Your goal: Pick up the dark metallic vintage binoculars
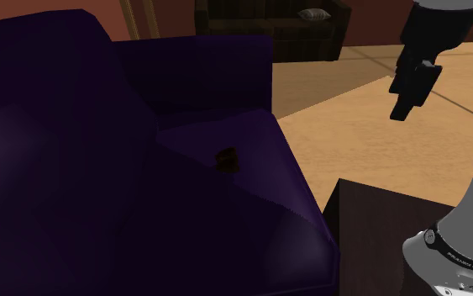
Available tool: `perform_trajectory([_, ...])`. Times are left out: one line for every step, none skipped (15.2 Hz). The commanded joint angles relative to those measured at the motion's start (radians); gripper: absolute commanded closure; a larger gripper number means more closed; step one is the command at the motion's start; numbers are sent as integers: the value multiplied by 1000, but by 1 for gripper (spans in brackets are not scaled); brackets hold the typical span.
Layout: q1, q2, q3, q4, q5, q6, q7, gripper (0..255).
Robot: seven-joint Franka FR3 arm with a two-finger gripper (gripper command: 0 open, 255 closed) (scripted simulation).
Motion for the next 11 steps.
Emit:
perform_trajectory([0, 0, 0, 0, 0, 0, 0, 0])
perform_trajectory([-1, 20, -2, -12, -3, 35, 0, 0])
perform_trajectory([-2, 42, -4, -23, -5, 69, 0, 0])
perform_trajectory([-4, 65, -6, -33, -8, 104, 0, 0])
perform_trajectory([-5, 89, -7, -41, -11, 138, 0, 0])
perform_trajectory([-7, 114, -9, -48, -13, 172, 0, 0])
perform_trajectory([-8, 140, -11, -53, -16, 206, 0, 0])
perform_trajectory([-10, 168, -12, -57, -19, 239, 0, 0])
perform_trajectory([-11, 196, -14, -59, -22, 272, 0, 0])
perform_trajectory([-13, 225, -15, -60, -25, 304, 1, 0])
perform_trajectory([-15, 256, -17, -59, -28, 336, 1, 0])
